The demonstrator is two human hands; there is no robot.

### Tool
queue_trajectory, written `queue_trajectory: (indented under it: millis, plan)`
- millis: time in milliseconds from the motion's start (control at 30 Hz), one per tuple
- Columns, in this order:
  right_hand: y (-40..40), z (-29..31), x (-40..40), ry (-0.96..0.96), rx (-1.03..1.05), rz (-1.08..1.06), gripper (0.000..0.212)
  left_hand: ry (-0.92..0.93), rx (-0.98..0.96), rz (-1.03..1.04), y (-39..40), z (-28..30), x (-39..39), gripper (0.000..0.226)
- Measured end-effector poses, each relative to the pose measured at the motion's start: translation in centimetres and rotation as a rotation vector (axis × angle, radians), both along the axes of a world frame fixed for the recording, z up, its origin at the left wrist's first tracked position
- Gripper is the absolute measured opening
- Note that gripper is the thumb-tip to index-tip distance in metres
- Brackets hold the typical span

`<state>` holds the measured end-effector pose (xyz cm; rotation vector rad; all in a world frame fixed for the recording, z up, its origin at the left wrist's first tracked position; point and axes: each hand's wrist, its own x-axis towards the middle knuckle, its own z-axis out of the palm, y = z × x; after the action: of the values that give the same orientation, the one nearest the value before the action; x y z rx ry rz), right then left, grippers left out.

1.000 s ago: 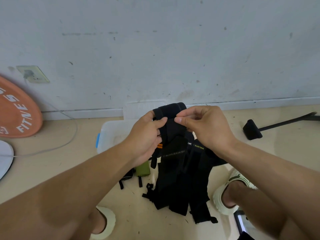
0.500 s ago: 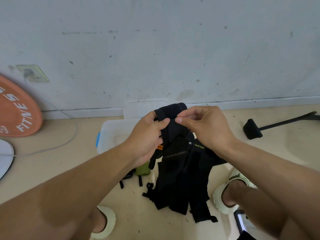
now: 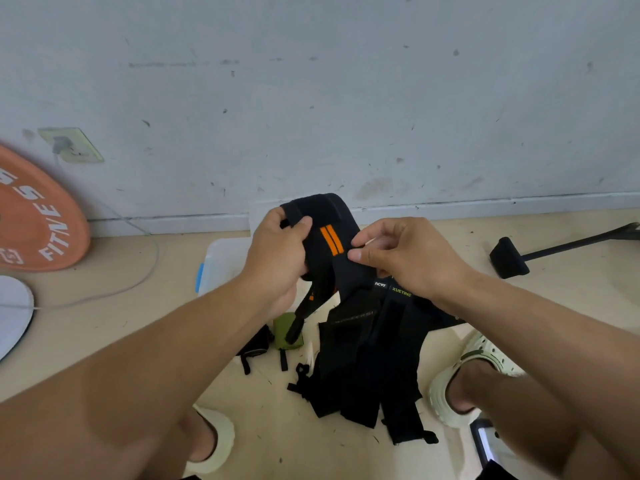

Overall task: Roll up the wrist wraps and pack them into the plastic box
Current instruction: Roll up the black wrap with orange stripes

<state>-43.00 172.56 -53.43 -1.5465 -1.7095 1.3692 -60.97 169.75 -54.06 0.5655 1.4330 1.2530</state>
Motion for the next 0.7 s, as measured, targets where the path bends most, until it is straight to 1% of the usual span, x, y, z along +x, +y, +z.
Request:
queue_trajectory:
  millis: [67,100,133,200,300,400,467,533,600,700]
  plan:
    - [-0.1,-0.1,0.1,0.008,-0.090,-0.003,0.029,0.026,-0.019,0.034,0.2,0.2,-0.4,0.024]
    - [-0.2,-0.2,0.0,0.019,-0.123,-0.003,0.032,0.031,-0.028,0.035,0.3,0.2,-0.4,0.024]
    - [-0.2,-0.3,0.0,0.033,-0.144,-0.005,0.031,0.035,-0.036,0.022,0.3,0.2,-0.4,0.025]
    - [-0.3,-0.4,-0.2,0.078,-0.158,-0.027,0.024,0.036,-0.055,-0.054,0.0,0.2,-0.4,0.027]
    - [-0.1,-0.4,-0.3,0.217,-0.177,-0.090,0.014,0.037,-0.067,-0.239,-0.6,0.2,-0.2,0.027]
    - [0.5,-0.1,-0.1,0.287,-0.169,-0.126,0.015,0.083,-0.028,-0.347,-0.9,-0.1,0.0,0.030]
    - [0.8,0.0,0.0,0.292,-0.170,-0.126,0.021,0.162,0.021,-0.336,-0.9,-0.2,0.0,0.034]
    - [0.9,0.1,0.2,0.293,-0.195,-0.092,0.030,0.238,0.064,-0.280,-0.6,-0.5,-0.1,0.040]
    - [0.8,0.3,0.2,0.291,-0.226,-0.051,0.040,0.261,0.068,-0.214,-0.4,-0.7,-0.2,0.042]
    - [0.6,0.6,0.5,0.248,-0.294,0.038,0.045,0.267,0.054,-0.176,-0.3,-0.9,-0.2,0.043]
